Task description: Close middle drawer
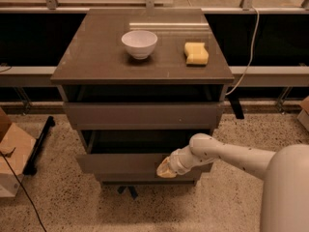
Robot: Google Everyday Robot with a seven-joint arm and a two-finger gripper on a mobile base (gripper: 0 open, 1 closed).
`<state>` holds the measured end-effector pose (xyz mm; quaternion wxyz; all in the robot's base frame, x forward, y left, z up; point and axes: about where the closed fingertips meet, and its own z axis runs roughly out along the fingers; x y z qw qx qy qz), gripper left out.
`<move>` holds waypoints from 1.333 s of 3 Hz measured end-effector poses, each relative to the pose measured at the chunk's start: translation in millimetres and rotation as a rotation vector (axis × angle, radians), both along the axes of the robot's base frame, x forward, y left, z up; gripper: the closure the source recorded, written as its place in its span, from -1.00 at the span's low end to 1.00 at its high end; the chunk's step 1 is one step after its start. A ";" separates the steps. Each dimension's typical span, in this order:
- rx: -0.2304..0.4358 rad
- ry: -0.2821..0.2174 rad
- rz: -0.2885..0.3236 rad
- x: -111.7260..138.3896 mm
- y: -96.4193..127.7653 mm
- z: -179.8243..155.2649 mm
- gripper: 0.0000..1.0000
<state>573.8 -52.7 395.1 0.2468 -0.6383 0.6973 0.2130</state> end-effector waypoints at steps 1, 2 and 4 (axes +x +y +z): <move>-0.002 -0.007 0.012 20.8 9.2 -0.8 0.18; -0.002 -0.007 0.012 20.8 9.2 -0.8 -0.29; 0.000 -0.001 0.016 18.5 11.9 -3.5 -1.00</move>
Offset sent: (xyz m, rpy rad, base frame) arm 0.0663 0.0224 0.0147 -0.0085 -0.0597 0.0277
